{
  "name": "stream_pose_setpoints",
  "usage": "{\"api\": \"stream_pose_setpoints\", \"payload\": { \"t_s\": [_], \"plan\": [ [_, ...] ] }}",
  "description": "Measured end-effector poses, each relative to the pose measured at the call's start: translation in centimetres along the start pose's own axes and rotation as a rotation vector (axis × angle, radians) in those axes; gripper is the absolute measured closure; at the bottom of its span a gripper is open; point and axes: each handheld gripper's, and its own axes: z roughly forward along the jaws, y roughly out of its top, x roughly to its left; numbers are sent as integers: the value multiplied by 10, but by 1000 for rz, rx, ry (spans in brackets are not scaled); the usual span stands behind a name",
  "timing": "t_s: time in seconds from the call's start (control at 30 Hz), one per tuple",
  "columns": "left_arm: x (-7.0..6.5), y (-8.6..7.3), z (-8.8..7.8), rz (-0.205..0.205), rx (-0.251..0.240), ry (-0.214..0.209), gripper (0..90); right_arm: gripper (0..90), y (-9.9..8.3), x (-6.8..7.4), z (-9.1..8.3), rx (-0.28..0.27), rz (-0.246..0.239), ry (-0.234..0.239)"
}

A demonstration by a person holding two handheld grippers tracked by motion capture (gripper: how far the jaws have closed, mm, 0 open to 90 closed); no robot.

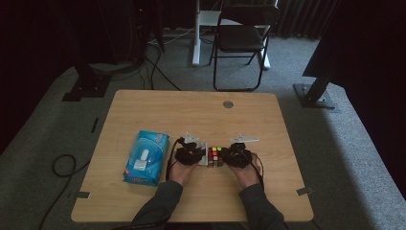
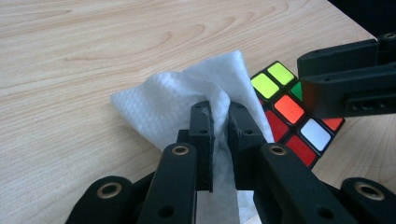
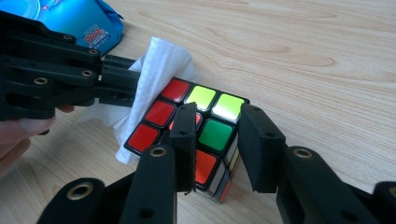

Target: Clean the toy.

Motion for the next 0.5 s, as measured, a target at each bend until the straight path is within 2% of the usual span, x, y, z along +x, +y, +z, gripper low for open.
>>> {"api": "stream_pose_setpoints", "payload": {
  "t_s": [0.1, 0.2, 0.33, 0.43, 0.5],
  "plan": [
    [2, 0, 3, -6, 2, -1, 823, 677, 0, 0, 0, 1, 0, 1],
    [4, 0, 7, 28, 12, 14, 829, 677, 0, 0, 0, 1, -5, -1],
    [7, -4, 16, 52, 56, 24, 831, 677, 0, 0, 0, 1, -6, -4],
    [9, -12, 23, 46, 73, 28, 833, 677, 0, 0, 0, -1, -5, -3],
    [9, -14, 24, 43, 68, 30, 834, 677, 0, 0, 0, -2, -4, -3]
  ]
}}
